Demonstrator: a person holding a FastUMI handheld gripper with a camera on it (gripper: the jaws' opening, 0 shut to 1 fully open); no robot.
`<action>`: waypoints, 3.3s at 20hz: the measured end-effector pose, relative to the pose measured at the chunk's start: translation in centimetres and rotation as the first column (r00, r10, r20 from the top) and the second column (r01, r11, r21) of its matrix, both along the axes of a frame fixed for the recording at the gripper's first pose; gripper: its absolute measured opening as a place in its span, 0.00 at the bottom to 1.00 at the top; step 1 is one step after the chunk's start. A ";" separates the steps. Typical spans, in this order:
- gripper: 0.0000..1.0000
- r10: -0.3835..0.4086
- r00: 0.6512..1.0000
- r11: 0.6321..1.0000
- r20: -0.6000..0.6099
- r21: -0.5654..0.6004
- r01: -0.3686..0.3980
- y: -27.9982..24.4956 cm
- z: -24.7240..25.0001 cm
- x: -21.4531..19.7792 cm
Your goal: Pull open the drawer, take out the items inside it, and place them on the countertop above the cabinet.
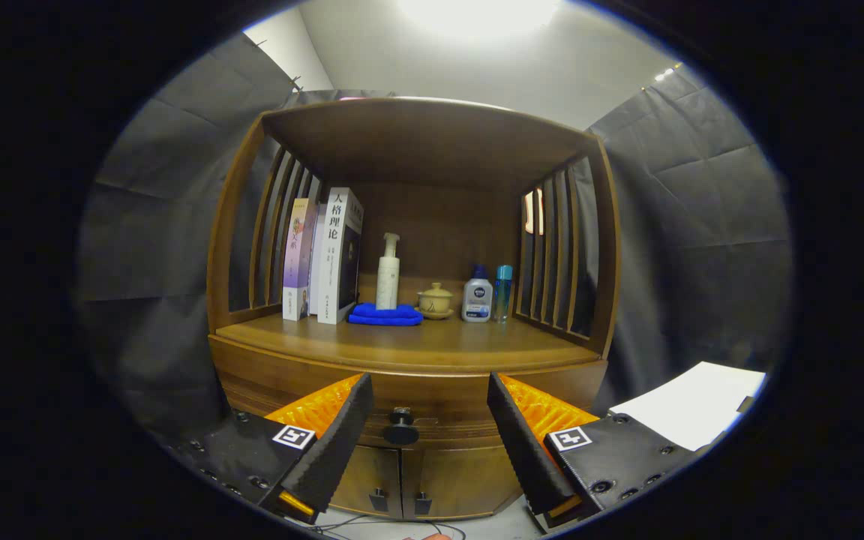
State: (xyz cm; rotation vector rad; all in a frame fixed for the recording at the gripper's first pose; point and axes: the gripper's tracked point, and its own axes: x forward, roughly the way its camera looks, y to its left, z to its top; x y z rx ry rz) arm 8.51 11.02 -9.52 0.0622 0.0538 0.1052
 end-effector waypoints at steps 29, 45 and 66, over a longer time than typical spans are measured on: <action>0.37 0.083 0.978 0.996 -0.193 -0.020 -0.089 4.5 -10.6 6.4; 0.37 0.093 0.978 0.995 -0.188 -0.025 -0.099 3.8 -10.6 1.1; 0.37 0.130 0.971 0.991 -0.201 0.007 -0.131 2.7 -11.3 -5.5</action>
